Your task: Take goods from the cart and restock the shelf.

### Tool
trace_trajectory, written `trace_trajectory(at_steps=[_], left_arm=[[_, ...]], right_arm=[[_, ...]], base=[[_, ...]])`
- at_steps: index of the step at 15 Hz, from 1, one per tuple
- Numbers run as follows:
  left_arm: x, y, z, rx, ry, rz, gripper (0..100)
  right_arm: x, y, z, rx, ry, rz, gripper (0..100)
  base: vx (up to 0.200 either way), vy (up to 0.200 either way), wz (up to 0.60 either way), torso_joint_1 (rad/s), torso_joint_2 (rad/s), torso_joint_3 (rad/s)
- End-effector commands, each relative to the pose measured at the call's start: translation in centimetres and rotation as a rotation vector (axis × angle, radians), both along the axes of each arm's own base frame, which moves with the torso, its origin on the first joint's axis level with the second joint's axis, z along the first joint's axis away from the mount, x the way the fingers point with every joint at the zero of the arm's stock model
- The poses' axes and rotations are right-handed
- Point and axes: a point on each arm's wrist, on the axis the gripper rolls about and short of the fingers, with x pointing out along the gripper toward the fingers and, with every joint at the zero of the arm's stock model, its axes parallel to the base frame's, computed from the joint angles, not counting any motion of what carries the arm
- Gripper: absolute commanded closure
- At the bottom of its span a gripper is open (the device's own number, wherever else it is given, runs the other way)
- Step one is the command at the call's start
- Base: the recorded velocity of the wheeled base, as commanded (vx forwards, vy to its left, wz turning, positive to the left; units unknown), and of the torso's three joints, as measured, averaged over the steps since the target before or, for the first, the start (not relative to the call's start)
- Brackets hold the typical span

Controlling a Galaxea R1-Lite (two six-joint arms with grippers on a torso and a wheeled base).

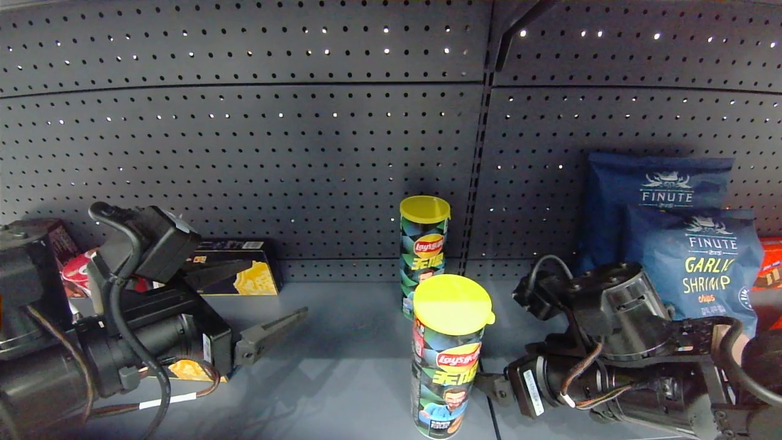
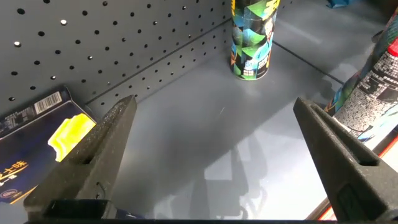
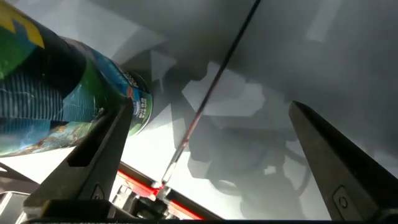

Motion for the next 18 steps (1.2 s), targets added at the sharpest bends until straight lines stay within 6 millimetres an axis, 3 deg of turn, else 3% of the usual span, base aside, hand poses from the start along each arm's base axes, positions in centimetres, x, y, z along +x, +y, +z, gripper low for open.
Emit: trace_trajectory(at_steps=[1, 18], left_arm=[[0.15, -0.06, -0.15, 0.003, 0.007, 0.0, 0], [0.34, -0.22, -0.48, 0.009, 0.021, -0.006, 0]], right_arm=[[0.08, 0.24, -0.07, -0.001, 0.001, 0.005, 0], [0.03, 0.67, -0.39, 0.0, 0.001, 0.02, 0]], base=[[0.0, 0.0, 0.0, 0.0, 0.0, 0.0], [0.0, 0.0, 0.0, 0.0, 0.0, 0.0]])
